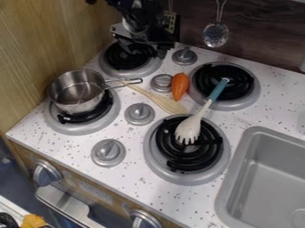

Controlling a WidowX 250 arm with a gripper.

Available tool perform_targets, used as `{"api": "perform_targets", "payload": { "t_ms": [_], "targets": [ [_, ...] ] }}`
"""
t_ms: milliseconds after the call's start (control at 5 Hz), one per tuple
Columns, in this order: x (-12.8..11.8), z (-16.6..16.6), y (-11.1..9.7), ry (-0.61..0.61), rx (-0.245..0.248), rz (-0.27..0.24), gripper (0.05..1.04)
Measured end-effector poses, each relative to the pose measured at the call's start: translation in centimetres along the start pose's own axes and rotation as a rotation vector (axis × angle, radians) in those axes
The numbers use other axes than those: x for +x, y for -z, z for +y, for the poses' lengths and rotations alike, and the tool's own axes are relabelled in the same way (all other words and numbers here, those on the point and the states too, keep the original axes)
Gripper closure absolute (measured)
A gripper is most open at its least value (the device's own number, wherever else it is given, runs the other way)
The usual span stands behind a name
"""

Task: Move to pot from the front left burner to the back left burner

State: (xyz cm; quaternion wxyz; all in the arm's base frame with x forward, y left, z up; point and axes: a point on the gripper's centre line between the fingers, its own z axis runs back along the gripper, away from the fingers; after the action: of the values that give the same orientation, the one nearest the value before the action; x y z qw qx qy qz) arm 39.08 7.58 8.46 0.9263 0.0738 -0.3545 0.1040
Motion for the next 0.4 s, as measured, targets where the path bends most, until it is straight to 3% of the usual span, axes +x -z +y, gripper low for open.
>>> {"api": "perform_targets", "payload": {
  "t_ms": [200, 400],
  "targets": [
    [-1.26, 0.01, 0.78, -0.005, 0.011, 0.040, 0.083],
    [-1.69, 0.00, 0.64, -0.078, 0.084, 0.036, 0.083]
  ]
}}
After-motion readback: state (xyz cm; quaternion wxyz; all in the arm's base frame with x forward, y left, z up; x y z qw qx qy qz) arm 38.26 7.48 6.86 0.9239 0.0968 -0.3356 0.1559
